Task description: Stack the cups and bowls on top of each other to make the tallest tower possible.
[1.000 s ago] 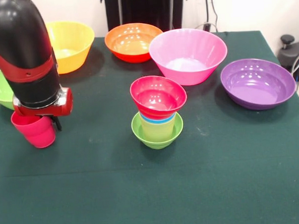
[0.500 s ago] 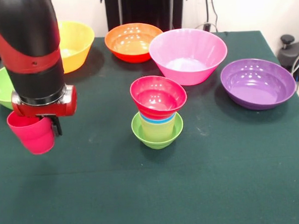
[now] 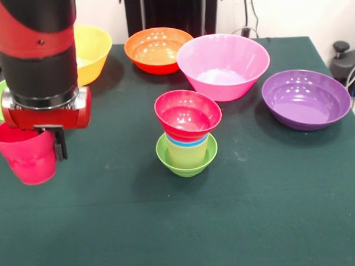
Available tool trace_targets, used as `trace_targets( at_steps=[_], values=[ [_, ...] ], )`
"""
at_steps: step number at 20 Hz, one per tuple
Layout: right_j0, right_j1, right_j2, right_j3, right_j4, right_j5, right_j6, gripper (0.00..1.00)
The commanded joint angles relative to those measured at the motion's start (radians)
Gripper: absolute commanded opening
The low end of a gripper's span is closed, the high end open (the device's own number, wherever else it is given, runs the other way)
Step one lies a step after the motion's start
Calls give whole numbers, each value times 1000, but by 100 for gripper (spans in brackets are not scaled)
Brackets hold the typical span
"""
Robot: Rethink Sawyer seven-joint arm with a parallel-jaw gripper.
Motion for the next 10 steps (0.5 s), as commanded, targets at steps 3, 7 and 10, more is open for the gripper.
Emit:
trace_targets(
  at_steps=[3, 7, 10],
  values=[
    [87, -44, 6, -123, -8, 269, 45, 0],
    [120, -40, -11, -185, -12, 378, 70, 0],
    [143, -42, -28, -216, -13, 437, 103, 0]
  ],
)
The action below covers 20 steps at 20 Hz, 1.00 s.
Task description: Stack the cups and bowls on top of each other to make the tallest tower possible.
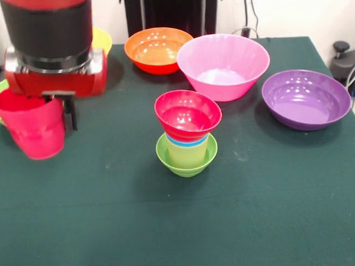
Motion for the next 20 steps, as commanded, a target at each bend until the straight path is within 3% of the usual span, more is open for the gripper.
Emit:
trace_targets(
  at_steps=[1, 6, 20],
  values=[
    [73, -6, -2, -103, -13, 221, 108, 0],
    [107, -12, -29, -110, -1, 270, 160, 0],
    [168, -32, -81, -33, 51, 176, 277, 0]
  ],
)
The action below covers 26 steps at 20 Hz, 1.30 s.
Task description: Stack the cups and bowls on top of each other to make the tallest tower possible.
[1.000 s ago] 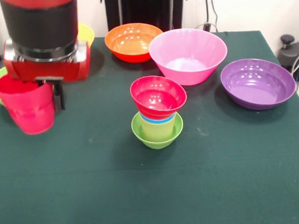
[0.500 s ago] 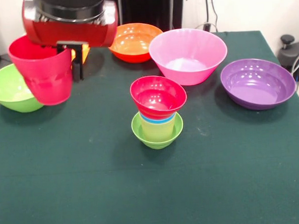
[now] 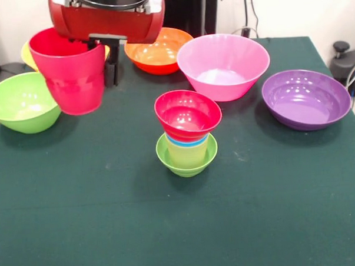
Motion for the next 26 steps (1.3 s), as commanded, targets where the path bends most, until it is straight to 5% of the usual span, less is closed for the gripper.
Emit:
trace_targets(
  at_steps=[1, 17, 26],
  values=[
    [45, -1, 8, 73, 14, 4, 229, 0],
    [79, -46, -2, 189, 77, -118, 291, 0],
    [117, -34, 11, 142, 123, -98, 320, 0]
  ],
)
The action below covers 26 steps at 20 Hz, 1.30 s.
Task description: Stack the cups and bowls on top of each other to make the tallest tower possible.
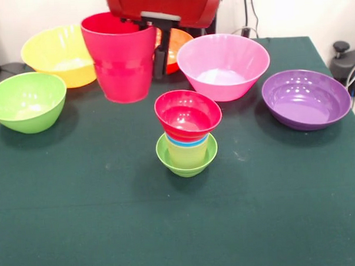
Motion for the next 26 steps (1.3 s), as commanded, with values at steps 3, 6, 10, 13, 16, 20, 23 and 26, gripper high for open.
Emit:
trace_targets(
  at_steps=[3, 6, 10, 13, 16, 20, 23, 26],
  values=[
    [64, 18, 50, 71, 30, -19, 178, 0],
    [78, 34, 42, 50, 37, -17, 201, 0],
    [91, 48, 32, 29, 40, 1, 221, 0],
    [99, 50, 28, 36, 44, -5, 243, 0],
    [104, 51, 22, 45, 43, -9, 256, 0],
    [106, 50, 14, 58, 37, -5, 264, 0],
    [107, 45, 9, 76, 34, -1, 273, 0],
    [110, 30, 1, 123, 41, -18, 301, 0]
  ],
)
